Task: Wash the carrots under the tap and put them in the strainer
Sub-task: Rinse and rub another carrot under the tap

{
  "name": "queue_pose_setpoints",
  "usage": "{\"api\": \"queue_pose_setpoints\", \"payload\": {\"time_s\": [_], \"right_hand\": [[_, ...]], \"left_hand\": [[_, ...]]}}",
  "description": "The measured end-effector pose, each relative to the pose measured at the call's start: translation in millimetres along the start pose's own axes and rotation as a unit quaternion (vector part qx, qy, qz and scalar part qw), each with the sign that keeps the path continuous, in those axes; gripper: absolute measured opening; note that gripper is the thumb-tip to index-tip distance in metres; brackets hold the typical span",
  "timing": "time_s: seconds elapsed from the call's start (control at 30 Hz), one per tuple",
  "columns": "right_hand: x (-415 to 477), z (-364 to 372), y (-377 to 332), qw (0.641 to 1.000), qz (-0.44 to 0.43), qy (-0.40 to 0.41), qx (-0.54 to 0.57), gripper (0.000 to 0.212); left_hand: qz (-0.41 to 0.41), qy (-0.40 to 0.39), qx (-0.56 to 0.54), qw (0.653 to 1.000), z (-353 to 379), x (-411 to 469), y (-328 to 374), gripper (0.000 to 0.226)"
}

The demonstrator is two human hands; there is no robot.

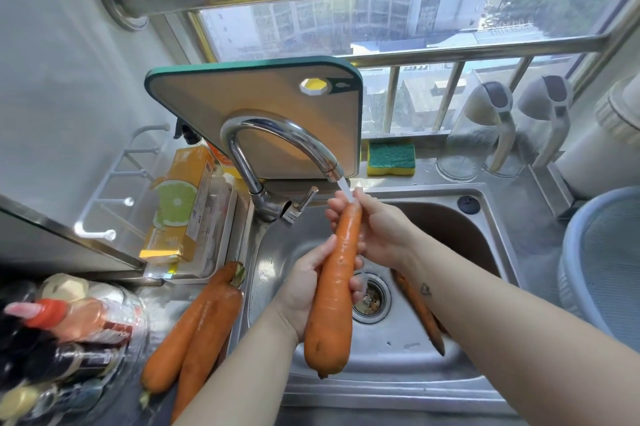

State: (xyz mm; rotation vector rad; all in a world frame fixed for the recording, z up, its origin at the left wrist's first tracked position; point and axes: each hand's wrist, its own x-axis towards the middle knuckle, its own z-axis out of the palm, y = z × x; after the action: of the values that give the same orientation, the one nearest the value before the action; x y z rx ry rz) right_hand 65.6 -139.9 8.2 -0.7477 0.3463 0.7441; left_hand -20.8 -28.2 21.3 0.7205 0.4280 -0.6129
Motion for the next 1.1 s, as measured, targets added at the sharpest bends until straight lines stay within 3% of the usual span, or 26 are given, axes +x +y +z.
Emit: {"api": "queue_pose_setpoints", "payload": {"time_s": [0.17, 0.3, 0.43, 0.6, 0.73, 0.83, 0.93, 1.03, 1.1], "right_hand": [[-7, -11, -1, 0.996, -0.040, -0.027, -0.071, 0.034], [-11, -18, -5, 0.971, -0.091, -0.018, -0.220, 0.031], [-15, -17, -3, 0.961, -0.067, -0.058, -0.262, 0.015], [1, -13, 1, 0.923, -0.118, 0.054, -0.362, 0.024], [7, -10, -2, 0.918, -0.120, 0.131, -0.353, 0.041], [7, -7, -7, 0.941, -0.092, 0.164, -0.280, 0.045], [3, -8, -13, 0.962, -0.052, 0.133, -0.232, 0.042], [-5, -15, -19, 0.951, -0.029, 0.062, -0.302, 0.046], [-7, -21, -23, 0.945, -0.057, 0.058, -0.315, 0.041]], "left_hand": [[-0.023, -0.022, -0.033, 0.999, -6, 3, 3, 0.046], [-0.013, 0.023, 0.005, 1.000, -7, 8, 7, 0.046], [-0.011, 0.061, 0.053, 0.997, -3, 10, 10, 0.040], [-0.011, 0.098, 0.095, 0.991, -1, 13, 10, 0.042], [0.004, 0.101, 0.109, 0.989, 3, 14, 13, 0.041], [0.020, 0.110, 0.145, 0.983, 5, 19, 13, 0.043], [0.038, 0.113, 0.169, 0.978, 5, 26, 13, 0.043], [0.049, 0.098, 0.166, 0.980, 6, 34, 18, 0.042], [0.055, 0.075, 0.190, 0.977, 8, 40, 22, 0.049]]}}
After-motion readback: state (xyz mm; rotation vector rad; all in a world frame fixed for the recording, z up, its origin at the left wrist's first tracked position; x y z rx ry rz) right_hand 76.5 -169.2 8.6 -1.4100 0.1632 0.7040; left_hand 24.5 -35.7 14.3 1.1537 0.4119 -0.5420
